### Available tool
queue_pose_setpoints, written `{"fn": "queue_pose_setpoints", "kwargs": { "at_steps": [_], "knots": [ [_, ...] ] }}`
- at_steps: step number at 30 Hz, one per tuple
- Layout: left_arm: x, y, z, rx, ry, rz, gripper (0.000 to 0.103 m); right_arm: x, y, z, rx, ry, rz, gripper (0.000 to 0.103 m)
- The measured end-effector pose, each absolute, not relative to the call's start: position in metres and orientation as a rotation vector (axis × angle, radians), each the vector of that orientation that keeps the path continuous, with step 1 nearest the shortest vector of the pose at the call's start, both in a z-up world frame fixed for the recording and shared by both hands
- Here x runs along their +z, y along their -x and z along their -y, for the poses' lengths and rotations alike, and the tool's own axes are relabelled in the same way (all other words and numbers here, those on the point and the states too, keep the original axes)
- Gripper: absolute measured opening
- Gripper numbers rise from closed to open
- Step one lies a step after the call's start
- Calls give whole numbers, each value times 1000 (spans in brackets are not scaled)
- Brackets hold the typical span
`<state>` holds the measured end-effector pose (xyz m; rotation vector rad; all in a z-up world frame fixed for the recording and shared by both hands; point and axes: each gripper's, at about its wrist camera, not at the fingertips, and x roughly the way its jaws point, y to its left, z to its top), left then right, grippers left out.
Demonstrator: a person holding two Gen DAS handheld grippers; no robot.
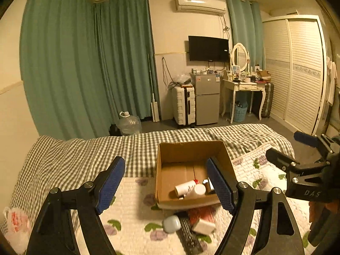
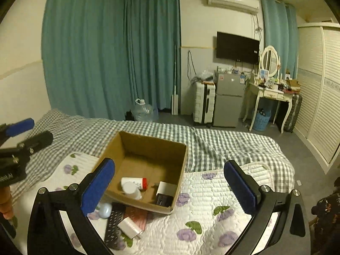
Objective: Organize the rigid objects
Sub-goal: 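Move both tools back toward the remaining items beside the box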
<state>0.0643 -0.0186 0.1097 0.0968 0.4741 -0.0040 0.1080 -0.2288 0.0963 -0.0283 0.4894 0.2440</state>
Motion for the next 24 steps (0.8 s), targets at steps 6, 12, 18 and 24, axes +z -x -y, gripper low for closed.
{"fn": "queue_pose_setpoints", "kwargs": {
  "at_steps": [6, 12, 18, 24],
  "knots": [
    [84, -42, 13, -12, -75, -486, 82, 95, -70, 217, 262, 67, -472, 103],
    [34, -40, 0, 6, -55, -467, 82, 47, -59, 200, 310, 63, -517, 103],
    [-33, -69, -17, 71, -3, -617, 82, -15, -85, 183, 362, 77, -599, 103],
    [-84, -88, -22, 139, -45, -741, 82, -92, -114, 156, 374, 188, -751, 102]
  ]
}}
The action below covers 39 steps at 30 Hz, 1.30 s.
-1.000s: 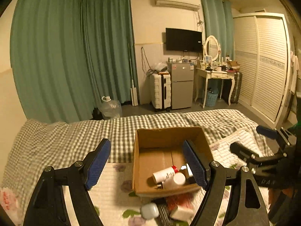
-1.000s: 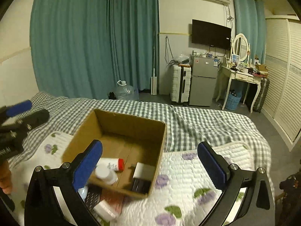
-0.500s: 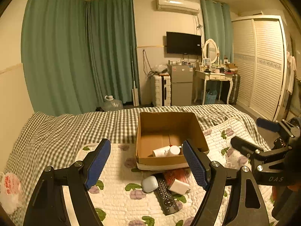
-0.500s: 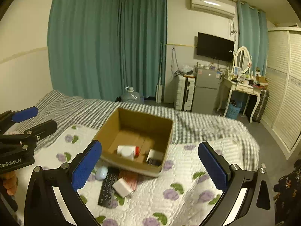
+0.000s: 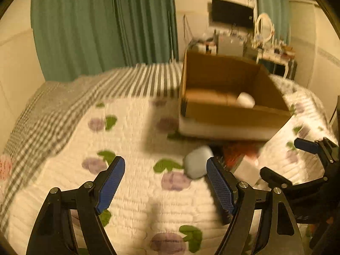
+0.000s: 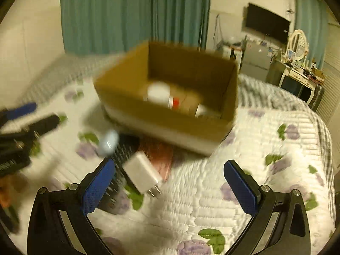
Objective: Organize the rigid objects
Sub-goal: 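Move both tools back toward the remaining items beside the box, then grasp the small white cube charger with the right tool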
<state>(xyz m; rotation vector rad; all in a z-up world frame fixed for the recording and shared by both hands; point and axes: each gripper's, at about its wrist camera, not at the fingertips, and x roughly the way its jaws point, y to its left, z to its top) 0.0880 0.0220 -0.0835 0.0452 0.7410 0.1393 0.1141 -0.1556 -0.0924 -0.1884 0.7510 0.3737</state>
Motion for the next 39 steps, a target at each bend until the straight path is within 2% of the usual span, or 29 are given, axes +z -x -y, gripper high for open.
{"fn": "queue_pose_setpoints", "kwargs": {
  "at_steps": [6, 7, 9, 10, 11, 20, 28, 36, 39],
  "knots": [
    [-97, -88, -24, 137, -71, -779, 82, -133, -132, 124, 398, 348, -826, 90],
    [-96, -87, -23, 132, -72, -775, 82, -137, -134, 120, 404, 358, -834, 83],
    [-96, -86, -23, 133, -75, -772, 82, -146, -138, 116, 427, 363, -858, 78],
    [-95, -87, -24, 131, -75, -773, 82, -148, -138, 115, 435, 361, -864, 64],
    [-95, -88, -23, 130, -73, -774, 82, -149, -138, 115, 448, 355, -868, 43],
    [-105, -93, 16, 63, -61, -826, 82, -121, -128, 176, 347, 159, -879, 42],
    [-171, -141, 44, 107, -38, -1030, 82, -105, -134, 210, 317, 30, -874, 42],
    [-175, -146, 50, 118, -64, -1036, 84, -106, -136, 208, 335, 13, -884, 42],
    [-169, -141, 49, 87, -60, -1037, 79, -107, -135, 208, 332, 15, -886, 42]
  ]
}}
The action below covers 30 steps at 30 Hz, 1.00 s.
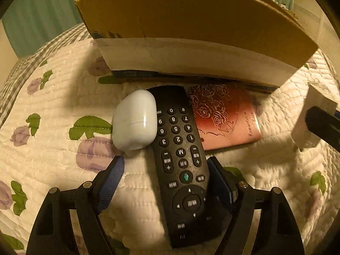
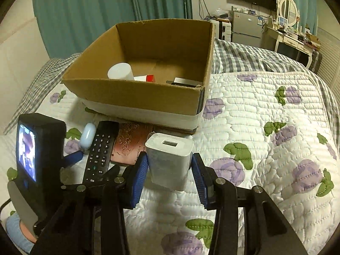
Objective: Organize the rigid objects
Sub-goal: 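Grasp the small white cube charger with the right tool, then grasp the black TV remote with the left tool while the right tool holds the cube charger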
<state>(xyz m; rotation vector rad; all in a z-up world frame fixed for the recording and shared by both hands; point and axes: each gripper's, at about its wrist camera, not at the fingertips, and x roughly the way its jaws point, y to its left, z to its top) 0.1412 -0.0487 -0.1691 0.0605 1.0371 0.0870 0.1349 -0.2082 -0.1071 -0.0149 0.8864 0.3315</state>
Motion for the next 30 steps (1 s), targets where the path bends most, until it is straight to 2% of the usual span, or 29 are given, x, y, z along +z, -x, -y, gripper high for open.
{"fn": "queue_pose_setpoints", "kwargs": {
  "at_steps": [2, 3, 9, 14, 15, 17, 19, 24, 30],
  "knots": [
    [-164, -135, 49, 60, -63, -1031, 66, -107, -134, 209, 331, 17, -884, 42],
    [-161, -132, 51, 41, -65, -1024, 42, -106, -133, 209, 329, 19, -881, 42],
    [-148, -119, 48, 11, -51, -1004, 42, -99, -126, 210, 319, 32, -863, 42],
    [-113, -97, 42, -22, -26, -920, 37, -89, -116, 212, 321, 48, -838, 42],
    [-106, -93, 40, -31, -18, -911, 30, -86, -114, 212, 321, 50, -833, 42],
    [-100, -88, 40, -50, -5, -920, 29, -79, -109, 214, 319, 51, -816, 42],
    [-105, -82, 39, -55, -2, -940, 20, -74, -104, 216, 317, 49, -805, 42],
    [-100, -70, 37, -50, 4, -922, 20, -69, -91, 222, 314, 42, -799, 42],
    [-38, -55, 47, -61, -21, -801, 20, -55, -83, 228, 319, 29, -770, 42]
  ]
}}
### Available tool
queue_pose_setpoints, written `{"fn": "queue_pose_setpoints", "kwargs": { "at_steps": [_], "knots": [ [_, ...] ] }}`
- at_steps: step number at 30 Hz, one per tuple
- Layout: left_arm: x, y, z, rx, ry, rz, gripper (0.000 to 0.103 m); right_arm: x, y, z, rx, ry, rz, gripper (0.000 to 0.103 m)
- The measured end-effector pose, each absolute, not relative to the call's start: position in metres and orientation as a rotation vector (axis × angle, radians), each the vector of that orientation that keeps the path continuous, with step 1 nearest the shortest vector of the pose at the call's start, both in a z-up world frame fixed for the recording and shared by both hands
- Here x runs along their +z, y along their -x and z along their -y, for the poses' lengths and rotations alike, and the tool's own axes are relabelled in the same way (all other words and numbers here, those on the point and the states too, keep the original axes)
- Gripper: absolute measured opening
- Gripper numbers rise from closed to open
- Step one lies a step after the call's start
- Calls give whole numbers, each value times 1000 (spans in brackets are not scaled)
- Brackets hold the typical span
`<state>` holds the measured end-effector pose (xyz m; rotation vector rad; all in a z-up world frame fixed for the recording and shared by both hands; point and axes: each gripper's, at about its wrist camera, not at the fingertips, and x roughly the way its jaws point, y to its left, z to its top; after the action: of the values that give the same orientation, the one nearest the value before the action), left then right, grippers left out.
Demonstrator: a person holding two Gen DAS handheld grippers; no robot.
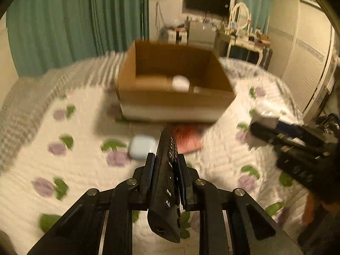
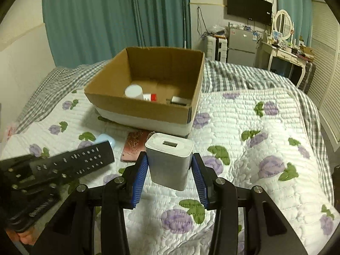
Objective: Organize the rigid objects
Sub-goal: 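Grasp the black TV remote with the left tool while the right tool holds the cube charger, then carry the remote and the cube charger over the box with both tools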
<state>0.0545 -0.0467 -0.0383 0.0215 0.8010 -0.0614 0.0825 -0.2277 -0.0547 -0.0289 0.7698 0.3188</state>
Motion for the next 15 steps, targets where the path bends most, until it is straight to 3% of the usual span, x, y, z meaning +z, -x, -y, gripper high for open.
{"fn": "queue_pose_setpoints", "kwargs": {
  "at_steps": [8, 15],
  "knots": [
    [47, -82, 51, -51, -72, -615, 20, -6, -97, 224, 352, 46, -672, 42],
    [59, -146, 53, -49, -101, -573, 20, 32, -143, 214, 374, 44, -595, 42]
  ]
}}
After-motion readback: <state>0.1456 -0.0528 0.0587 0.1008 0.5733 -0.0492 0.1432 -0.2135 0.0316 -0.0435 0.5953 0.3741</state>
